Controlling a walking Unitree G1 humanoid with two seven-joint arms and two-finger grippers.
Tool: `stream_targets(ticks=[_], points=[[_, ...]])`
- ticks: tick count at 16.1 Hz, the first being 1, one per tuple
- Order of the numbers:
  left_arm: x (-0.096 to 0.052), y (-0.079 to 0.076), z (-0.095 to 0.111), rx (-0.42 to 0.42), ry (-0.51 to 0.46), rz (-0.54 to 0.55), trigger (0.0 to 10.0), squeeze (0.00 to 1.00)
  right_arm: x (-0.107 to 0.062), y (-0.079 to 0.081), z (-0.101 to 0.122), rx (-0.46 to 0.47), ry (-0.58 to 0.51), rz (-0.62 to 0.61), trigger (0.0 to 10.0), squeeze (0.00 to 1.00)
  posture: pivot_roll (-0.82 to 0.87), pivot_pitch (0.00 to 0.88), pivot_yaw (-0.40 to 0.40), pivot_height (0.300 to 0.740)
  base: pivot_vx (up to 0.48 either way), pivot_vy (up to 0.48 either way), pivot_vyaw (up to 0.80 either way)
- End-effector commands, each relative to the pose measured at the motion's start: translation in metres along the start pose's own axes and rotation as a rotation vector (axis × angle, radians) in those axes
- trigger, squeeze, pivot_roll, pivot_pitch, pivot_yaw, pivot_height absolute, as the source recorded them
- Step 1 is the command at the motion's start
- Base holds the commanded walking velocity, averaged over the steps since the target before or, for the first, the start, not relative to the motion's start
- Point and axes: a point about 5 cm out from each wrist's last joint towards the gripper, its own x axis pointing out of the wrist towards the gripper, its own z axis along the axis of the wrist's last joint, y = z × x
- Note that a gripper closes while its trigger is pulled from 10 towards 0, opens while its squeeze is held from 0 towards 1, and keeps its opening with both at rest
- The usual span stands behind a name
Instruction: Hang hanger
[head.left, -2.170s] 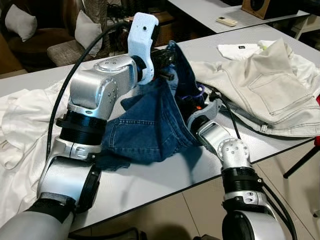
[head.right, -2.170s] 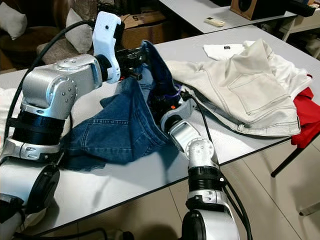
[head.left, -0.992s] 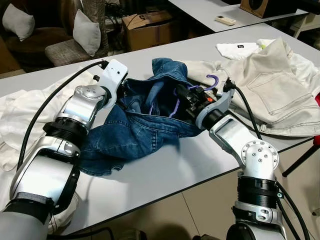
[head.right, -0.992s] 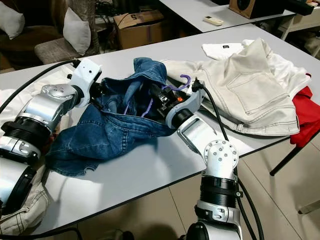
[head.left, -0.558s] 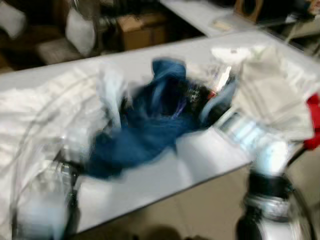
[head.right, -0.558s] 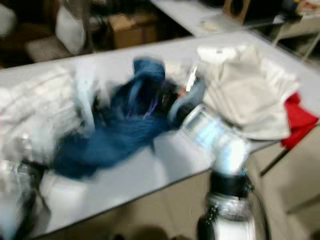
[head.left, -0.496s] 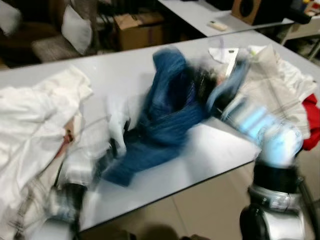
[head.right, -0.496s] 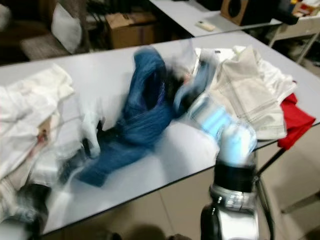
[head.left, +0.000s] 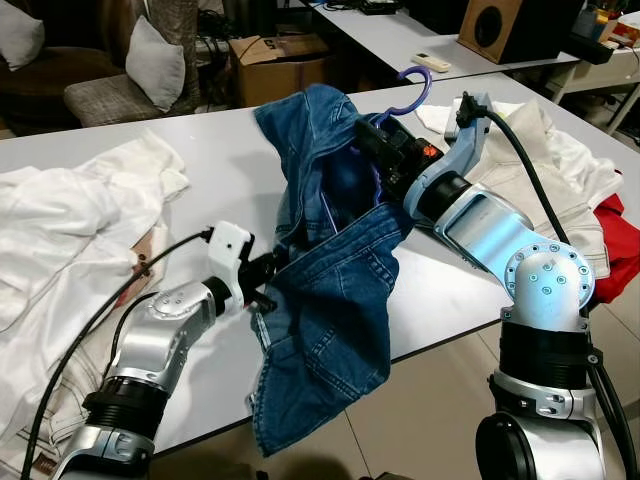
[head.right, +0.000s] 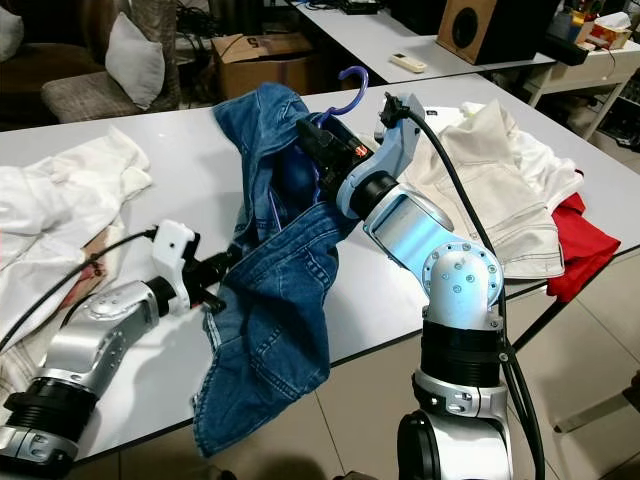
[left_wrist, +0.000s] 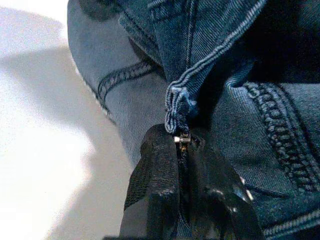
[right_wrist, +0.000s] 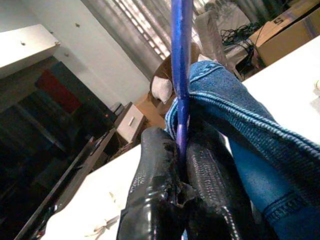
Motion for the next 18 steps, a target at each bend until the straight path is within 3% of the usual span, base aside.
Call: stream_targets(ticks=[1,2,4,8,13,15,16,17,18], points=[[-0.003,0.000,0.003,-0.014,-0.008,-0.019,2.1,0.00,-0.005,0.003,0.008,-0.020,-0.048,0.017,10.0,0.00,-0.11,0.000,-0.027,0.740,0.000,0.000,0.48],[-0.004,-0.001,0.005,-0.036,-0.025,-0.039,10.0,0.00,-0.005,0.002,0.009,-0.019,-0.052,0.011,10.0,0.00,-0.11,0.000,-0.027,0.740,0.000,0.000,0.56],[-0.015,-0.001,0.016,-0.063,-0.101,-0.098,10.0,1.00,-0.008,-0.003,0.013,-0.017,-0.072,-0.015,10.0,0.00,-0.11,0.000,-0.022,0.740,0.000,0.000,0.79],[-0.045,0.000,0.033,-0.075,-0.174,-0.141,10.0,1.00,-0.014,-0.009,0.015,-0.024,-0.079,-0.030,10.0,0.00,-0.11,0.000,-0.023,0.740,0.000,0.000,0.78],[-0.069,0.001,0.019,-0.067,-0.058,-0.209,10.0,1.00,-0.020,-0.012,0.024,-0.040,-0.099,-0.032,10.0,0.00,-0.11,0.000,-0.011,0.740,0.000,0.000,0.77],[-0.085,0.010,0.018,-0.054,-0.050,-0.148,10.0,1.00,-0.025,-0.017,0.028,-0.067,-0.091,-0.056,10.0,0.00,-0.11,0.000,-0.018,0.740,0.000,0.000,0.76],[-0.085,0.014,0.023,-0.033,-0.094,-0.068,10.0,1.00,-0.027,-0.019,0.028,-0.071,-0.088,-0.067,10.0,0.00,-0.11,0.000,-0.022,0.740,0.000,0.000,0.76],[-0.078,0.010,0.033,-0.024,-0.174,0.003,10.0,0.00,-0.030,-0.023,0.026,-0.099,-0.074,-0.091,10.0,0.00,-0.11,0.000,-0.026,0.740,0.000,0.000,0.00],[-0.073,0.004,0.040,-0.021,-0.222,0.030,10.0,0.00,-0.032,-0.025,0.024,-0.119,-0.062,-0.109,10.0,0.00,-0.11,0.000,-0.026,0.740,0.000,0.000,0.00]])
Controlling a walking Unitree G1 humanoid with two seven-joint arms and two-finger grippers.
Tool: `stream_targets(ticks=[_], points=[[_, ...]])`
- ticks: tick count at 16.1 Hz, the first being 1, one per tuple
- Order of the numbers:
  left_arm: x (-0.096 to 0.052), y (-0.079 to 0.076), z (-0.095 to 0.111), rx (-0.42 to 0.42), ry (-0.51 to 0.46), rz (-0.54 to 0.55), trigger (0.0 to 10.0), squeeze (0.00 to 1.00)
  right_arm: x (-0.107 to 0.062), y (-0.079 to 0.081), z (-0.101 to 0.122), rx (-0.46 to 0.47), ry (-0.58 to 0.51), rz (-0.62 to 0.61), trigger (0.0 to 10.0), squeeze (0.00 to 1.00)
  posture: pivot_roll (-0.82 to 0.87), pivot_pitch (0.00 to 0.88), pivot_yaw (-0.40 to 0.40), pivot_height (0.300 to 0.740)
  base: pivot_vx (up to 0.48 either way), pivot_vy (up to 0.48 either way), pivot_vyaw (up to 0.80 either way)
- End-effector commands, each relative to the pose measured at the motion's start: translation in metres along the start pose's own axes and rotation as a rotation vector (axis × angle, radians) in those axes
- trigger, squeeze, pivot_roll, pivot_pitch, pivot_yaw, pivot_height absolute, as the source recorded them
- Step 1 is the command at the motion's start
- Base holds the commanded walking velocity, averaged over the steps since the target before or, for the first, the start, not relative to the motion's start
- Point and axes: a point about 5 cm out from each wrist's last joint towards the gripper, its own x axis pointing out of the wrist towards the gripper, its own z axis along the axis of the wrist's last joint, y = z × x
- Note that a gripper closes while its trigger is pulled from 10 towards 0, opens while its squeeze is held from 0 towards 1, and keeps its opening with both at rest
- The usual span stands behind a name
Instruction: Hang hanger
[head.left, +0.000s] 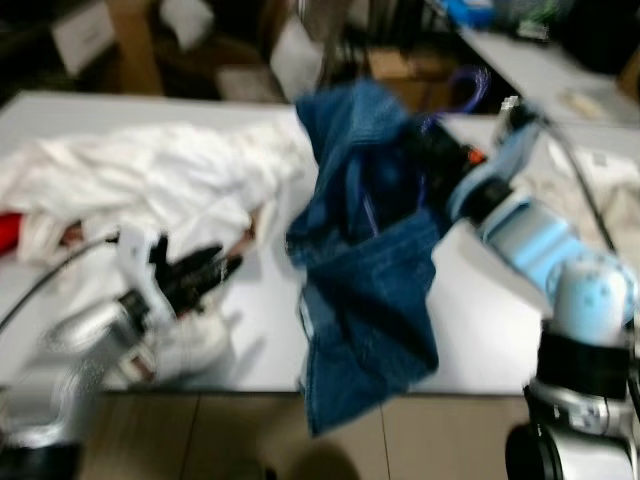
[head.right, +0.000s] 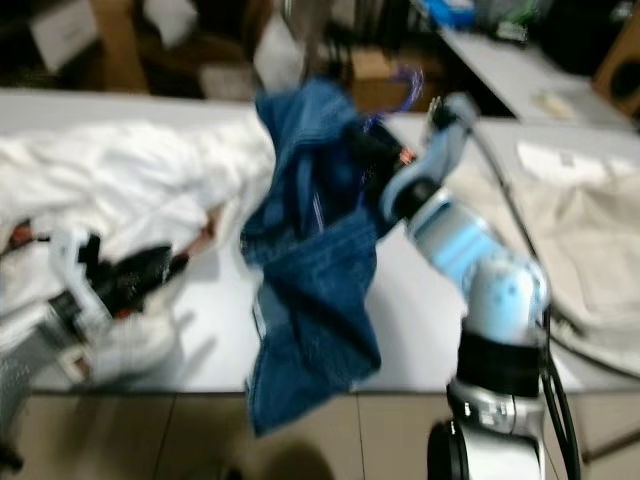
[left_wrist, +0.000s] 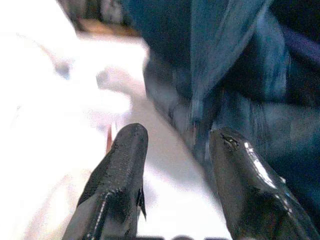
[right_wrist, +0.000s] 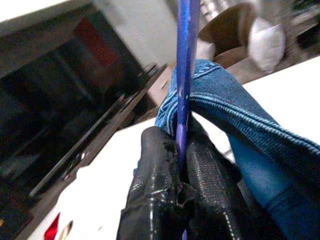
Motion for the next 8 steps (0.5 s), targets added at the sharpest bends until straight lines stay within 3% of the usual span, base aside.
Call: stream_targets(ticks=[1,3,8], points=[[0.010,-0.010,0.012,0.042,-0.047,0.029,10.0,0.00,-0.007,-0.004,0.005,-0.049,-0.018,-0.032,10.0,0.00,-0.11,0.000,-0.030,0.740,0.000,0.000,0.00],[0.017,-0.022,0.009,0.057,-0.036,0.037,10.0,0.00,-0.011,-0.011,-0.001,-0.061,0.003,-0.077,10.0,0.00,-0.11,0.000,-0.030,0.740,0.000,-0.178,0.00],[0.022,-0.029,0.005,0.064,-0.026,0.055,10.0,0.00,-0.013,-0.011,-0.001,-0.059,-0.003,-0.083,10.0,0.00,-0.12,0.000,-0.020,0.740,0.000,-0.442,0.00]])
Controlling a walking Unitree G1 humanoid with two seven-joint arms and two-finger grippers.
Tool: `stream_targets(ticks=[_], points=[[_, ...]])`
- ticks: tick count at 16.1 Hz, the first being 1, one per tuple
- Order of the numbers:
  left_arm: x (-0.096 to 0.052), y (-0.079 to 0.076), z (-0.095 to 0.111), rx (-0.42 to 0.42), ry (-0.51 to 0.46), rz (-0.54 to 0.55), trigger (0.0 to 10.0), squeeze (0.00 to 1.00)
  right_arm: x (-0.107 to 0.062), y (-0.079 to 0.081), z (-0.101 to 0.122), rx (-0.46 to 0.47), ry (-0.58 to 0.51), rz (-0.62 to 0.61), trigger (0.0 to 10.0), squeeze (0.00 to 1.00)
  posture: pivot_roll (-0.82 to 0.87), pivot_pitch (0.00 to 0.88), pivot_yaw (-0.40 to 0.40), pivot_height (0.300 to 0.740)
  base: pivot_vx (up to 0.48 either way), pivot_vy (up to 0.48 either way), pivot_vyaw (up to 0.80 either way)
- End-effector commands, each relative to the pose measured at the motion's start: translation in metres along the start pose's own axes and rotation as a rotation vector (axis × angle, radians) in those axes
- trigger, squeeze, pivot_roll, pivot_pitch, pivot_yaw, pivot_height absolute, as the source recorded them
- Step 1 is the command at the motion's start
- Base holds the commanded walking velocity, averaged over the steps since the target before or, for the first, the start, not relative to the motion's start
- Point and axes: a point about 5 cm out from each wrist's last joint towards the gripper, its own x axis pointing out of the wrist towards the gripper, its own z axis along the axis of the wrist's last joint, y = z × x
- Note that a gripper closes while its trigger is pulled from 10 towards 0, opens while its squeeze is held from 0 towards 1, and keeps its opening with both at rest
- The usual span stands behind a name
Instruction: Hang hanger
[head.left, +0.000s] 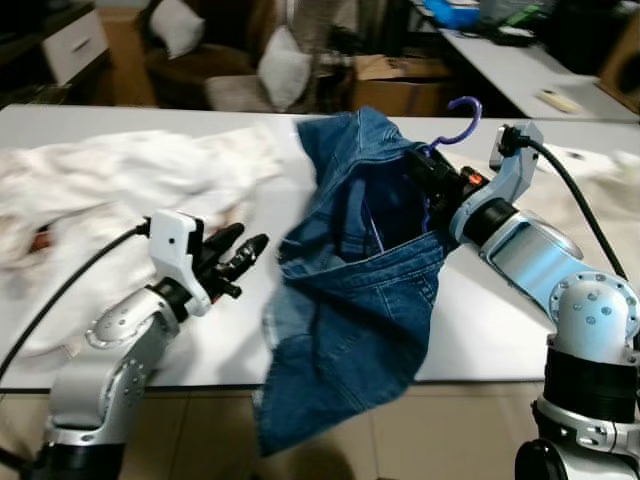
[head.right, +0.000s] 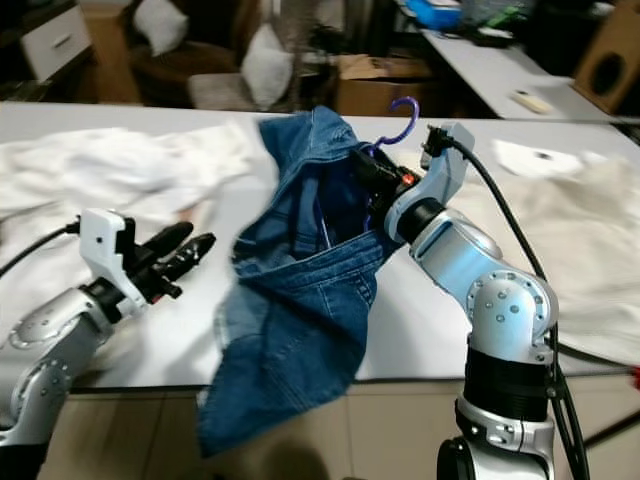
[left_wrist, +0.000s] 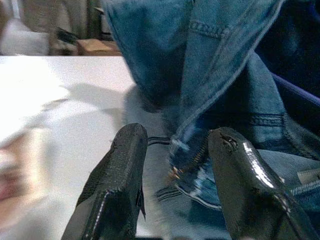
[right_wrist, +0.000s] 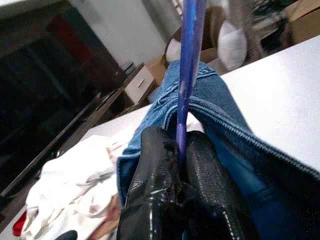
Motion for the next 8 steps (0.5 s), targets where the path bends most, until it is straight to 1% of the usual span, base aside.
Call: stream_targets(ticks=[1,4,5,6,8], points=[[0.002,-0.003,0.003,0.030,0.008,0.004,10.0,0.00,-0.003,0.003,0.006,-0.019,-0.025,0.002,10.0,0.00,-0.12,0.000,-0.020,0.740,0.000,-0.454,0.00],[0.000,-0.001,0.001,0.051,0.027,0.012,10.0,0.00,-0.004,0.004,0.005,-0.026,-0.018,0.018,10.0,0.00,-0.12,0.000,-0.017,0.740,0.000,-0.451,0.00],[-0.001,0.000,0.000,0.061,0.038,0.014,10.0,0.00,-0.005,0.006,0.004,-0.038,0.001,0.036,10.0,0.00,-0.12,0.000,-0.016,0.740,0.000,-0.446,0.79],[-0.003,0.003,-0.002,0.062,0.052,0.019,10.0,0.00,-0.007,0.011,0.002,-0.061,0.038,0.083,10.0,0.00,-0.12,0.000,-0.017,0.740,0.000,0.000,0.79],[-0.007,0.009,-0.004,0.073,0.073,0.039,10.0,0.00,-0.009,0.015,-0.003,-0.079,0.085,0.116,10.0,0.00,-0.12,0.000,-0.020,0.740,0.000,0.000,0.77]])
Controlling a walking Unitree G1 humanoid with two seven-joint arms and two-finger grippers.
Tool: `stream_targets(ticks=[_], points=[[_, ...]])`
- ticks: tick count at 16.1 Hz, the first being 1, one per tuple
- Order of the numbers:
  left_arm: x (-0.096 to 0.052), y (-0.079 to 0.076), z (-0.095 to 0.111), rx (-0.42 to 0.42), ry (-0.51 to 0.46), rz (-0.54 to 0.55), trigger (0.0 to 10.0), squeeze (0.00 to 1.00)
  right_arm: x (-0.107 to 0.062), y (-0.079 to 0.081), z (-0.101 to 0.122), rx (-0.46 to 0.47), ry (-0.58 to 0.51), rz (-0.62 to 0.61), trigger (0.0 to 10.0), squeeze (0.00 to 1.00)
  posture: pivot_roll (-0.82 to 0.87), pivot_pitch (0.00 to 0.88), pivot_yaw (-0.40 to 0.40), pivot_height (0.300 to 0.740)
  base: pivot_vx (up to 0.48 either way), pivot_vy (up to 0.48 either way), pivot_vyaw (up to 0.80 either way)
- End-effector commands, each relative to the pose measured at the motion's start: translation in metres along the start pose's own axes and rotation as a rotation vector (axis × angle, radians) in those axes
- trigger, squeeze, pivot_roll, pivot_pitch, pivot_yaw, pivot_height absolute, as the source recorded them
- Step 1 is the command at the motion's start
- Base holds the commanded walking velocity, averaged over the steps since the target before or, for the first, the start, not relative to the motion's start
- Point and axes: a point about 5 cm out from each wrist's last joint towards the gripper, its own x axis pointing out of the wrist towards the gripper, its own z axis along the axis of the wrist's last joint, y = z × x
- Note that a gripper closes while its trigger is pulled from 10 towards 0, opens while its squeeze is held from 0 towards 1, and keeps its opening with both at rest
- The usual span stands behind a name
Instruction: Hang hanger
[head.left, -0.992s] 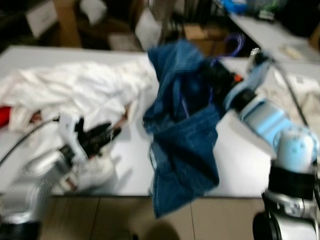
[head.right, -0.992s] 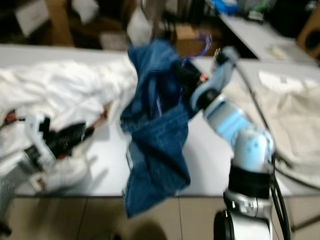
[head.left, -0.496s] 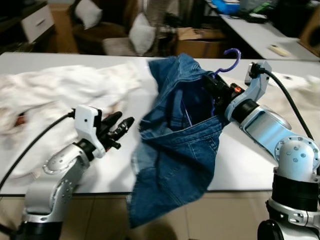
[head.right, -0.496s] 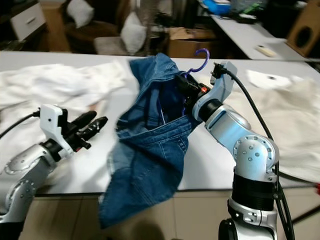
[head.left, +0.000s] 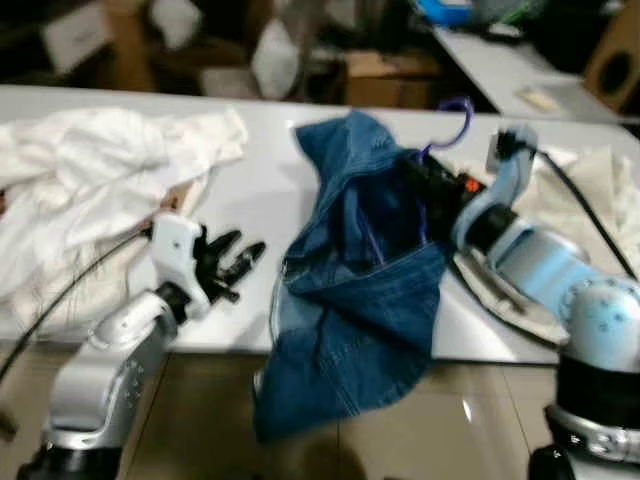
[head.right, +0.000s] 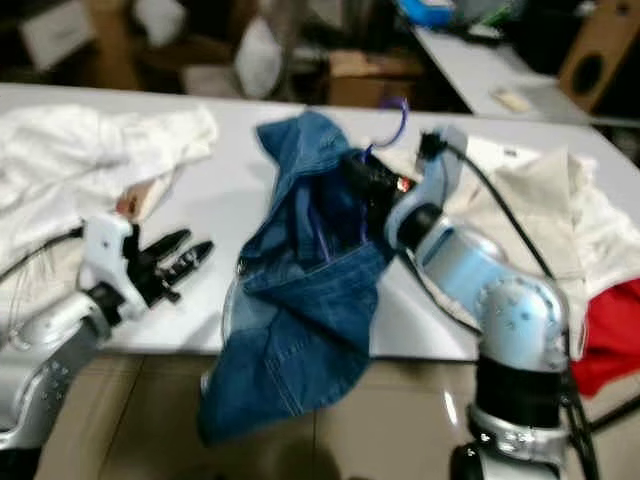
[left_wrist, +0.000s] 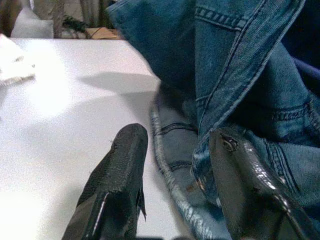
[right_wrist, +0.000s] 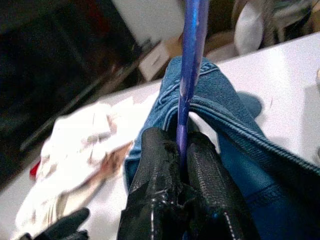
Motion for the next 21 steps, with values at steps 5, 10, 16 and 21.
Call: stream_targets(ticks=[5,10,16,21], points=[[-0.022,0.009,-0.006,0.085,0.109,-0.041,10.0,0.00,-0.008,0.029,-0.021,-0.126,0.193,0.191,10.0,0.00,-0.11,0.000,-0.043,0.740,0.000,0.000,0.78],[-0.036,-0.006,-0.011,0.117,0.193,-0.163,10.0,0.00,-0.007,0.039,-0.034,-0.154,0.261,0.256,10.0,0.00,-0.08,0.000,-0.068,0.740,0.000,0.000,0.77],[-0.042,-0.009,-0.006,0.093,0.182,-0.183,10.0,0.00,-0.003,0.040,-0.043,-0.175,0.255,0.268,10.0,0.00,-0.06,0.000,-0.033,0.740,0.000,0.000,0.77],[-0.028,-0.010,0.002,0.063,0.149,-0.207,10.0,0.00,-0.009,0.022,-0.049,-0.177,0.225,0.187,10.0,0.00,-0.07,0.000,0.010,0.740,0.000,0.000,0.77]])
